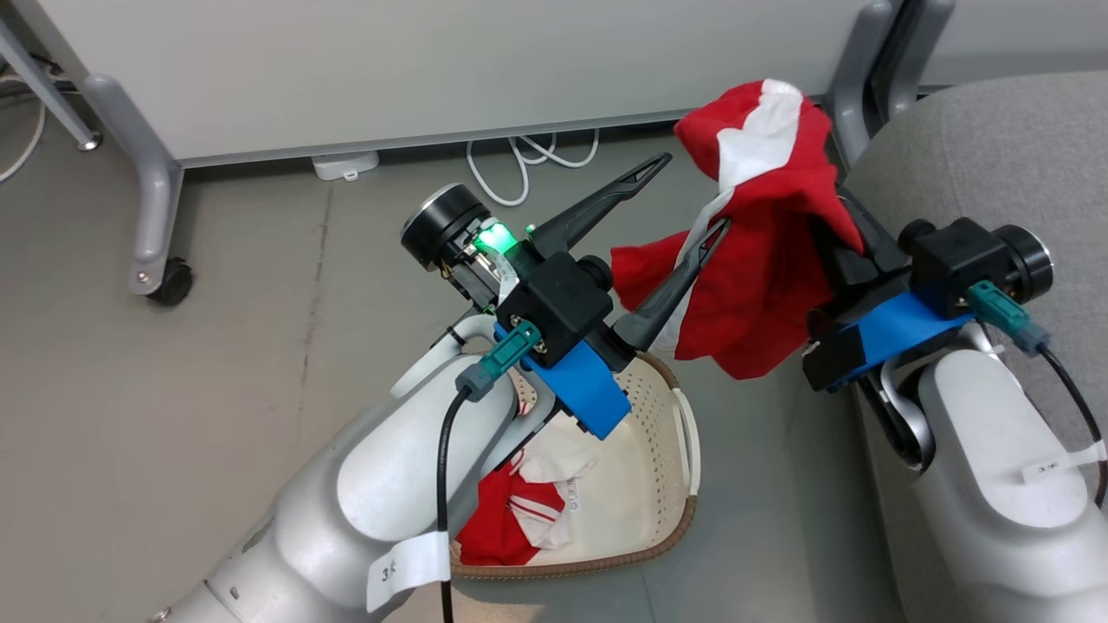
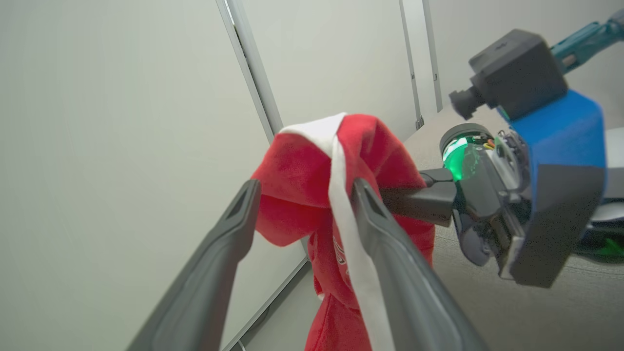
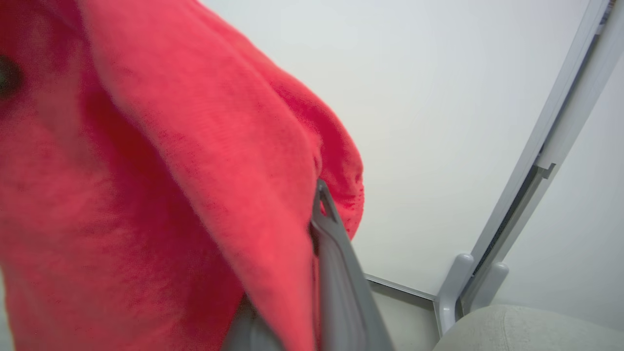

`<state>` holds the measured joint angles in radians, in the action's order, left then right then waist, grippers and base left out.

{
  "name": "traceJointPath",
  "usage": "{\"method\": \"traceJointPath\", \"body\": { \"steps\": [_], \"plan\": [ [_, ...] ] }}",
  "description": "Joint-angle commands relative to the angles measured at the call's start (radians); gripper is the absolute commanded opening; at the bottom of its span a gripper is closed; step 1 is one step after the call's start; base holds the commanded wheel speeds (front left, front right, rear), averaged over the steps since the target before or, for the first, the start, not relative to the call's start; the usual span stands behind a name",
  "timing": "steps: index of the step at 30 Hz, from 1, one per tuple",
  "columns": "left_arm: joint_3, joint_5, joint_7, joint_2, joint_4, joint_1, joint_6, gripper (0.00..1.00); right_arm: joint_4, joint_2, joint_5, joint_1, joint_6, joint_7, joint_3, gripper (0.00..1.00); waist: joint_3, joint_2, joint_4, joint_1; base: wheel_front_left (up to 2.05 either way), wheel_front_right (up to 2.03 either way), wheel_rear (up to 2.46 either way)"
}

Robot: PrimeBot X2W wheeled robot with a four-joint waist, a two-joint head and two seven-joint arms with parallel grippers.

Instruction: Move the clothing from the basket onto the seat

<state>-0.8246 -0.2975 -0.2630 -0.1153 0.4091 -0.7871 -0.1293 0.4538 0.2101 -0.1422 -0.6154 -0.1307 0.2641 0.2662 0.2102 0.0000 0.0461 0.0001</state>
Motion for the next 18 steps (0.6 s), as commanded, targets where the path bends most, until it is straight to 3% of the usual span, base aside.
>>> {"method": "traceJointPath", "body": {
  "steps": [1,18],
  "plan": [
    [0.003,0.004,-0.003,-0.007,-0.003,0.008,-0.001,1.0,-0.015,-0.006,0.009,0.019,0.0,0.001,-0.021,0.0,0.027,0.0,-0.03,-0.0001,0.0,0.0,0.0],
    [-0.091,0.018,-0.003,-0.037,-0.04,0.047,-0.001,1.0,-0.209,-0.078,0.057,0.179,0.0,0.001,-0.362,0.0,0.134,0.0,-0.247,-0.0001,0.0,0.0,0.0]
  ]
}}
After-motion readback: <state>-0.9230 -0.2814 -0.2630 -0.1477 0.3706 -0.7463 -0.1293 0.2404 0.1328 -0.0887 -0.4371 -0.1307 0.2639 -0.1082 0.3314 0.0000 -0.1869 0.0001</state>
